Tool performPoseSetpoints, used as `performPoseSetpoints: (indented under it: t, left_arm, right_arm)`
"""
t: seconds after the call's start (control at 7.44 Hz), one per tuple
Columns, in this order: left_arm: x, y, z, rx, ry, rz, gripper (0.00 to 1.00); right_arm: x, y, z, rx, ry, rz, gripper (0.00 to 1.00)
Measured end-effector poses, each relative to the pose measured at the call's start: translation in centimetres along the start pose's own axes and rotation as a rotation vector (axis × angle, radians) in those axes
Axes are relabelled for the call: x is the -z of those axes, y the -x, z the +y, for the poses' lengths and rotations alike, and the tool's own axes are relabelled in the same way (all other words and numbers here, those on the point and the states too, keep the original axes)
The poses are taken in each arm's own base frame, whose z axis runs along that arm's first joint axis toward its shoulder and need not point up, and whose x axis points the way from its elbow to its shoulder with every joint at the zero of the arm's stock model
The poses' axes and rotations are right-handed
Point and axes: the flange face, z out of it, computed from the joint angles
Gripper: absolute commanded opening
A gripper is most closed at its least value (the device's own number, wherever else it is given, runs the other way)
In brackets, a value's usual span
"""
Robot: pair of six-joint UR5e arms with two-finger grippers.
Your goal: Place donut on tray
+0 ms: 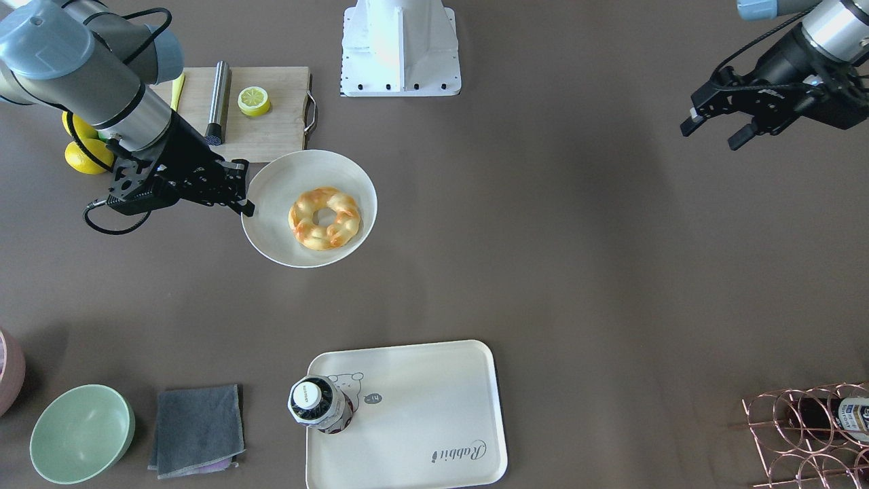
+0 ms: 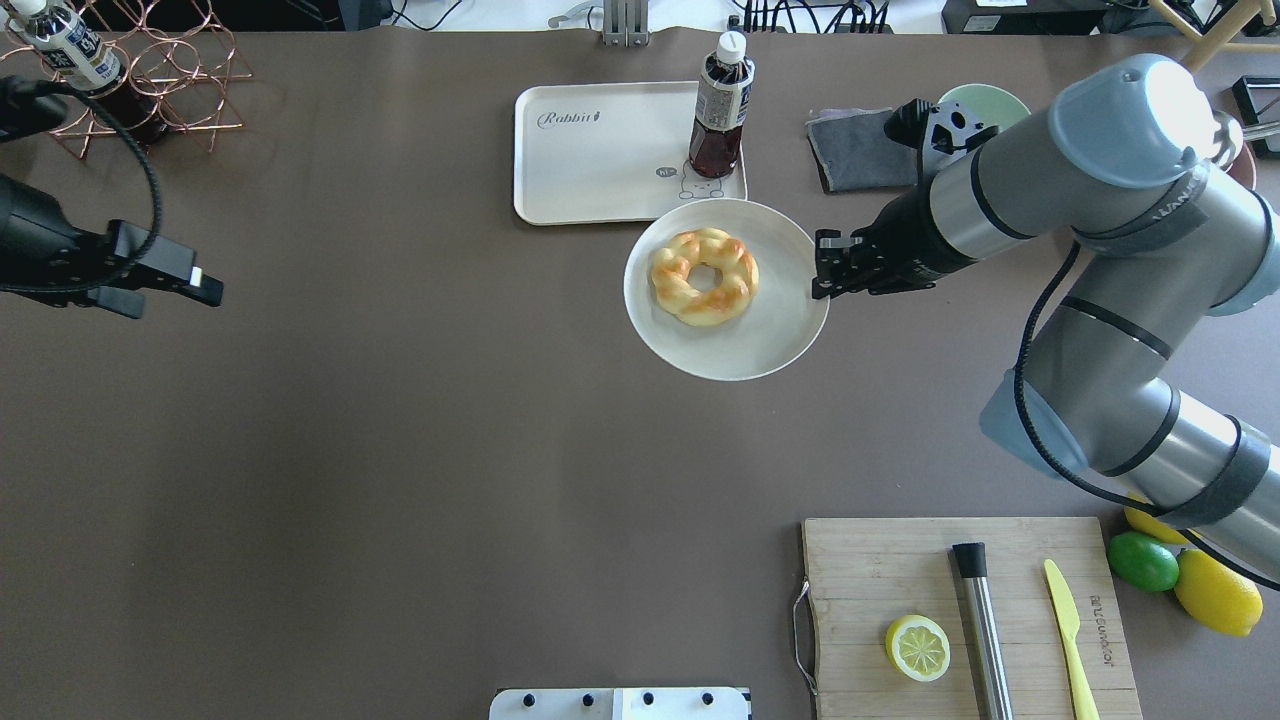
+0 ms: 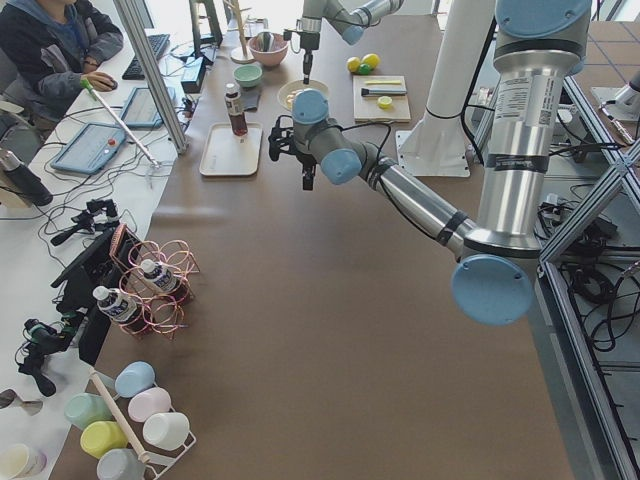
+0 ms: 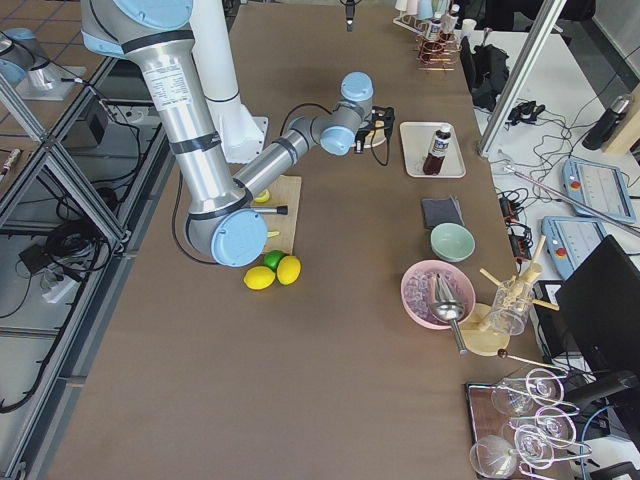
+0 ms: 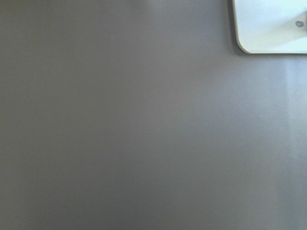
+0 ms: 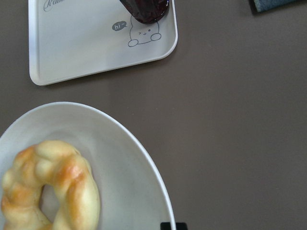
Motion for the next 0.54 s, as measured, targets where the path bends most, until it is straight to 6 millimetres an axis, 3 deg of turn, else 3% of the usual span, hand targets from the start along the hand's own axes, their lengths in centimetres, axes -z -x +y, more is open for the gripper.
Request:
performPoseSetpoints:
  t: [0.13, 0.27, 0.54]
  left_arm:
    - [-2.4, -4.9, 0.3, 0.034, 0.006, 0.021, 0.98]
    - [-4.5, -8.9, 0.8, 0.065, 0.012, 0.03, 0.98]
    - [-7.6, -16.4, 1.7, 0.101, 0.017, 0.002, 0.97]
  right_arm:
    - [-0.8, 2.7, 0.8, -0.007, 0.003, 0.006, 0.0]
    - [-1.3, 3.9, 1.5, -0.011, 0.004, 0.007, 0.0]
    - [-1.7, 4.9, 2.0, -0.016, 0.005, 0.005, 0.0]
